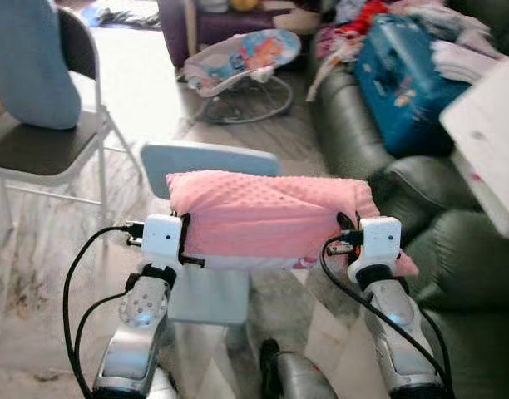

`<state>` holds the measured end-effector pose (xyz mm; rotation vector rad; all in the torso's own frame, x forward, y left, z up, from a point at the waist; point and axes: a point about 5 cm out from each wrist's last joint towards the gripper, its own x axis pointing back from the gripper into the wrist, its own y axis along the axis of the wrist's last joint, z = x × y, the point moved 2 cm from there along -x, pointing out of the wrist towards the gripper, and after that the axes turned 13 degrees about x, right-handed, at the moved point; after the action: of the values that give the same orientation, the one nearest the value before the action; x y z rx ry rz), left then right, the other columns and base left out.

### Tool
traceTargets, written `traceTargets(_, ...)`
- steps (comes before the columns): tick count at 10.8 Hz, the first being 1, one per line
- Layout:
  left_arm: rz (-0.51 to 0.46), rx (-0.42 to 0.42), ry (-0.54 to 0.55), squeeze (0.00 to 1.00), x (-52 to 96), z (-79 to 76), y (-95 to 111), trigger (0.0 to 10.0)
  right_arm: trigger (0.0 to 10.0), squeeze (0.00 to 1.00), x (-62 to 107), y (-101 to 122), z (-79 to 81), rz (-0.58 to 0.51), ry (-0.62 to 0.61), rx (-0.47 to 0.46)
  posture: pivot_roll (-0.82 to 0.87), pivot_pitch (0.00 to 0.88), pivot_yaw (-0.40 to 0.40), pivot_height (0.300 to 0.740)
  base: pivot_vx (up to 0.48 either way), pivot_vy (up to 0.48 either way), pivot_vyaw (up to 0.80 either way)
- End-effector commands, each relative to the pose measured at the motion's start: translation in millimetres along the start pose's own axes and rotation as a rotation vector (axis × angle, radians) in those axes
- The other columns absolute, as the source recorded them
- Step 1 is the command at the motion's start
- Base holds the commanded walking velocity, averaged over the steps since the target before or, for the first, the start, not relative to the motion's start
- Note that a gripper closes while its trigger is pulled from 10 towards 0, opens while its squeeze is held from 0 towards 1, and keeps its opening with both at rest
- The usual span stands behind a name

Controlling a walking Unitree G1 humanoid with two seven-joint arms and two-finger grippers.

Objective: Move the pillow to the sofa

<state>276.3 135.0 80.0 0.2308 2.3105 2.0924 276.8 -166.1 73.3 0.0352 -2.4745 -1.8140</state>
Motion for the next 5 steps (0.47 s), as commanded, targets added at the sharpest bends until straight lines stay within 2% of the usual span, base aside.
traceTargets(1,-0.003,-0.002,0.001,0.00,1.6,-0.7,0.9,10.0,10.0,0.00,-6.5,8.3,-7.2,-0.030,-0.017,0.009,-0.06,0.068,-0.052,0.740,-0.285,0.000,0.00)
traceTargets(5,-0.002,0.003,0.003,0.00,0.2,-1.9,0.4,10.0,10.0,0.00,-6.7,7.9,-9.1,-0.032,-0.017,0.014,-0.07,0.068,-0.057,0.740,-0.288,0.000,0.00)
